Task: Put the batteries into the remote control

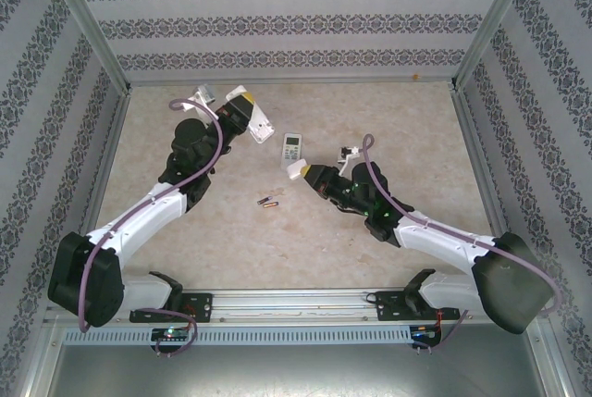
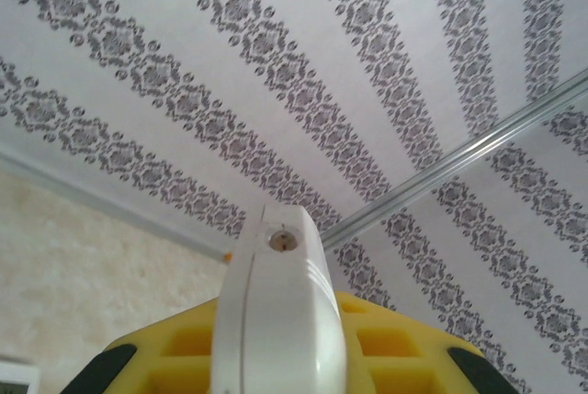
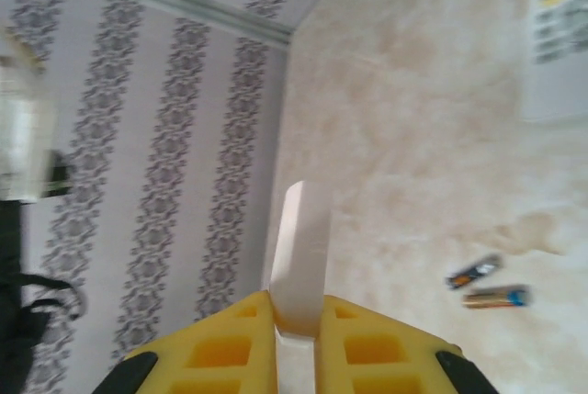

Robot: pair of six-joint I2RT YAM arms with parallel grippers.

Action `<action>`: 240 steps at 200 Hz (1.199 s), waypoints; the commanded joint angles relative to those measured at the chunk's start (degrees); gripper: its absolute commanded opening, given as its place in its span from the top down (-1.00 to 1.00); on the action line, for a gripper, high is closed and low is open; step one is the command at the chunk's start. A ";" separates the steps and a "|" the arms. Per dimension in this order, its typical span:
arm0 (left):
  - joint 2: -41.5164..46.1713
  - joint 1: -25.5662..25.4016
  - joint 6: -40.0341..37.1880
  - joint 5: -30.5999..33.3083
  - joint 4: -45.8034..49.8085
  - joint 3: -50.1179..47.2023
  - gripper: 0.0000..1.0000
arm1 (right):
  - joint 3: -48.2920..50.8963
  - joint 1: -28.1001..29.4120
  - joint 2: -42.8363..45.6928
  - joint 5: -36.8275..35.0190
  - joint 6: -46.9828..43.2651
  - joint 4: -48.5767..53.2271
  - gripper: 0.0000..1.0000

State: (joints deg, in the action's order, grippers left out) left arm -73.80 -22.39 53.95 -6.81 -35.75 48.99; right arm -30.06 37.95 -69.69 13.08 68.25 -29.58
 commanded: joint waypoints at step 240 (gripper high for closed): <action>1.37 -0.98 0.37 -6.66 -1.62 -6.25 0.60 | -1.88 -23.76 -1.31 4.88 -30.10 19.45 -0.30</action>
State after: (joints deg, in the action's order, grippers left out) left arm -72.18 -22.48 53.23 -12.23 -35.75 42.33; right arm -31.48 9.10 -82.32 25.93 47.68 -14.68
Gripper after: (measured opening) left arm 0.208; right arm 0.554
